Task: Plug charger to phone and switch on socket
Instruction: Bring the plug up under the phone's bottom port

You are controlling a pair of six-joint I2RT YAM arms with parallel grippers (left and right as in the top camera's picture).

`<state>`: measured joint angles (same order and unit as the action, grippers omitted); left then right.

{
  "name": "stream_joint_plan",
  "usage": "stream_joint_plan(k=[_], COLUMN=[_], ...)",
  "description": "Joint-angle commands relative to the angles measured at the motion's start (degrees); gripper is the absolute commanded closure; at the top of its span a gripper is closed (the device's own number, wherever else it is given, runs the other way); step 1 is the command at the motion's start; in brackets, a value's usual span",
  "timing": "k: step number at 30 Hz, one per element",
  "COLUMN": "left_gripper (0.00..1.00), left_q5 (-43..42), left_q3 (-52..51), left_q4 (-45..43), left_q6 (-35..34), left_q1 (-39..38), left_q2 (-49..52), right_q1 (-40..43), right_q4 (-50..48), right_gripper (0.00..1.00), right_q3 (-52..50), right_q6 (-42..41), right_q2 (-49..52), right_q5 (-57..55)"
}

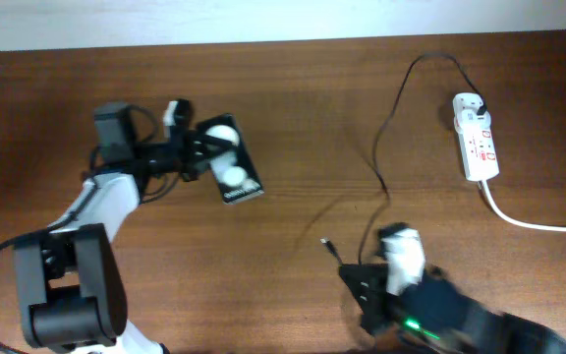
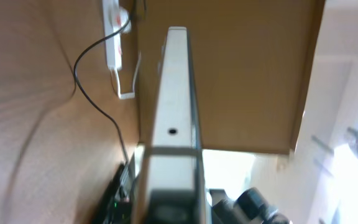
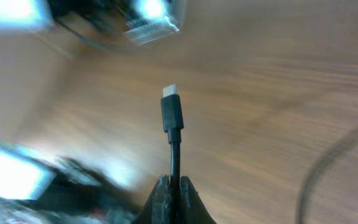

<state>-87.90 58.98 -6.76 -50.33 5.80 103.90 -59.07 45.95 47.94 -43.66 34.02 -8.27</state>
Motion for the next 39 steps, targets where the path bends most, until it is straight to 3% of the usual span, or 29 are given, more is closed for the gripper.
stream_joint_plan(k=[1,3,6,10,12,15,16,20,26,39], left_gripper=[1.00,1.00,1.00,1.00,1.00,1.00,1.00,1.00,1.00,1.00], left_q5=[4.74,8.76,11.89,12.39,7.91,-0.96,-1.29,-0.87,3.69,3.45], left_q3=[0.74,0.74,0.74,0.74,0.74,0.74,0.74,0.74,0.74,0.74], left_q4=[-2.93,-5.64,-25.20,-28.55,-28.52,-28.52,-28.52,-28.00,-20.57,-22.75], left_q6=[-0.44,-2.12,-16.59,-19.78,-19.80,-19.71,-19.71,-19.78,-19.76,-17.31], left_q1=[-8.26,-12.83,-17.05,-15.89,-12.50,-6.86,-6.80,-9.64,-10.27,-10.25], left_q2=[0.13,0.13,0.13,0.13,0.13,0.13,0.13,0.13,0.13,0.13], right_q1=[-0.17,-0.17,-0.17,-0.15,-0.15,-0.17,-0.31,-2.47,-2.47,-2.43], right_q4=[-1.49,-10.29,-25.11,-39.28,-37.59,-16.94,-15.13,-21.38,-25.66,-27.12], right_gripper=[0.96,0.96,0.96,0.96,0.96,0.96,0.96,0.96,0.96,0.96], right_q3=[-5.22,-11.61,-15.63,-14.97,-12.50,-2.89,-0.92,-0.90,-0.90,-0.90], right_q6=[-9.01,-10.45,-10.43,-7.32,-4.28,-3.30,-3.32,-3.30,-3.28,-3.32], right_q2=[-6.23,-4.59,6.73,23.89,25.90,23.69,23.52,24.63,26.27,26.29], right_q5=[2.82,2.89,-1.44,-1.49,-3.41,-9.31,-9.33,-10.05,-11.91,-13.42])
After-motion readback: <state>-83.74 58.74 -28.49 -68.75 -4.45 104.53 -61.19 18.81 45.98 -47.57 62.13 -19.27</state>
